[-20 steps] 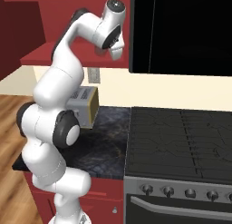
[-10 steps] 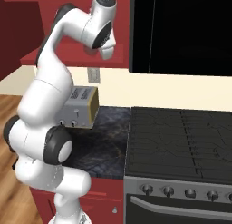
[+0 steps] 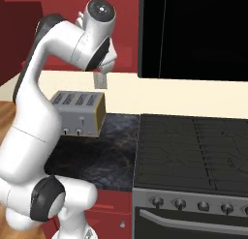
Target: There is a bowl on the dining counter. Grab a lemon wedge from the fridge and place it in the bowl. Then get the liquor bottle and glass cup from the cabinet and place them next to the bowl.
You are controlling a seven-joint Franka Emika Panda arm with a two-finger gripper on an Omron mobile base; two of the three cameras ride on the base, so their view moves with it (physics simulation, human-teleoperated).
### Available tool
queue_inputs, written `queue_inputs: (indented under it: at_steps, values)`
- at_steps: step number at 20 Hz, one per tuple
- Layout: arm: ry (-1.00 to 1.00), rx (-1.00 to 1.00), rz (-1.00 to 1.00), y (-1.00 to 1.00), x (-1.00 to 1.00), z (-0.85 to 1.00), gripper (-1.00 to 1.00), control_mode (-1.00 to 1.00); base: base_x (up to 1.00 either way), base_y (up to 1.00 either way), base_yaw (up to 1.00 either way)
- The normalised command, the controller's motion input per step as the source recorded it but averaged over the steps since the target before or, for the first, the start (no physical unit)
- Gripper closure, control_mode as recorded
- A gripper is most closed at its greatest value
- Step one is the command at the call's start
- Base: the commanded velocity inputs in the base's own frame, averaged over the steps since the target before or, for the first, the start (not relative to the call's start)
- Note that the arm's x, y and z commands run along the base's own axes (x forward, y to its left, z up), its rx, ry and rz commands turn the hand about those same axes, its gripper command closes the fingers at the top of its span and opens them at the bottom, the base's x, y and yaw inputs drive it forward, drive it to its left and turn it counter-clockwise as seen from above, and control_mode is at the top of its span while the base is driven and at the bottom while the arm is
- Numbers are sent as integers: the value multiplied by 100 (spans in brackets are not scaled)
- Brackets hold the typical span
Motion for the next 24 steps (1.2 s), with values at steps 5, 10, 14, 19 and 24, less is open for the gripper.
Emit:
queue_inputs:
  at_steps: [5, 10, 14, 19, 24]
  values:
    - [-1, -16, 16, -8, -100, -3, 100, -100, 0, 0, 0]
    - [0, -23, 18, -1, -100, -24, 100, -100, 0, 0, 0]
    - [2, -27, 17, 0, -80, -41, 100, -100, 0, 0, 0]
    - [12, -30, 10, 0, -22, -50, 100, -100, 0, 0, 0]
    - [5, -26, 2, 14, 4, -32, 100, -100, 0, 0, 0]
